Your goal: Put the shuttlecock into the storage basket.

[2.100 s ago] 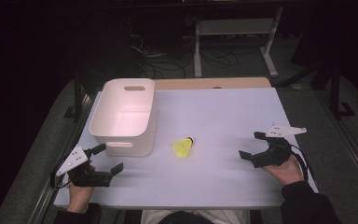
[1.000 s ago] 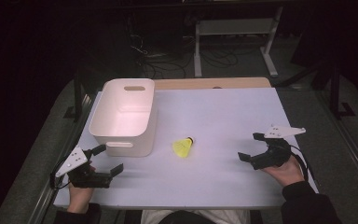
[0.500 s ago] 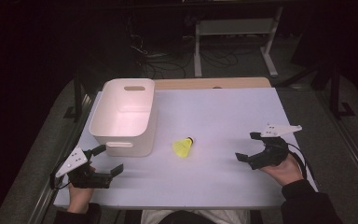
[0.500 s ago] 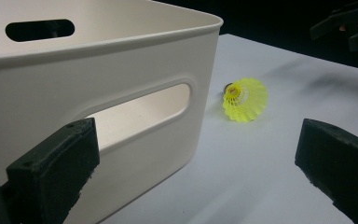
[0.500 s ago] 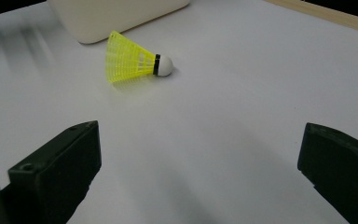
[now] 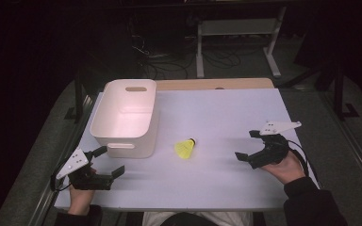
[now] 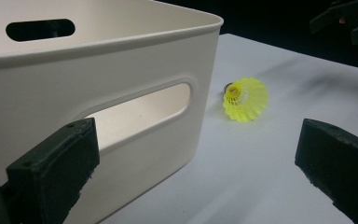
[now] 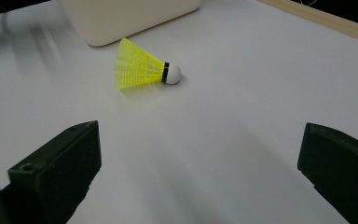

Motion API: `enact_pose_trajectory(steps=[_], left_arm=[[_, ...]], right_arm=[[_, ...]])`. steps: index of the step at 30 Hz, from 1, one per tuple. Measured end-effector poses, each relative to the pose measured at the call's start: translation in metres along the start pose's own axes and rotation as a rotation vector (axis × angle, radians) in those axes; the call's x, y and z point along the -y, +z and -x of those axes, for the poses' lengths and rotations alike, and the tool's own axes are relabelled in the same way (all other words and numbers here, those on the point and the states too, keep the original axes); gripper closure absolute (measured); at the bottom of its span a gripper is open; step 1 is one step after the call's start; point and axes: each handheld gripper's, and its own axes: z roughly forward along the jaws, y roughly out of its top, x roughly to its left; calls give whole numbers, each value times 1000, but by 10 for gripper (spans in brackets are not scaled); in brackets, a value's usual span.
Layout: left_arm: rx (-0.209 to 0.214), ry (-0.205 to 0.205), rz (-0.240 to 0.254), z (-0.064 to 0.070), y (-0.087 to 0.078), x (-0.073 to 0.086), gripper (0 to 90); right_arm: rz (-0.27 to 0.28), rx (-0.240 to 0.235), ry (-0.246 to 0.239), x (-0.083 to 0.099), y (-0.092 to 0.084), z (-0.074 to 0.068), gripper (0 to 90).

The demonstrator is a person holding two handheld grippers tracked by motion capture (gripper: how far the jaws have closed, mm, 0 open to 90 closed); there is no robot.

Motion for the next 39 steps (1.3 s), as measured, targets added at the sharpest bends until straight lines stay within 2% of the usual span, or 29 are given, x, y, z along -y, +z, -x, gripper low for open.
enact_pose_trajectory(steps=[39], left_arm=[[2,0,-1,0,0,0,0]], right_arm=[[-77,-51,-86,-39,20,-6,0]])
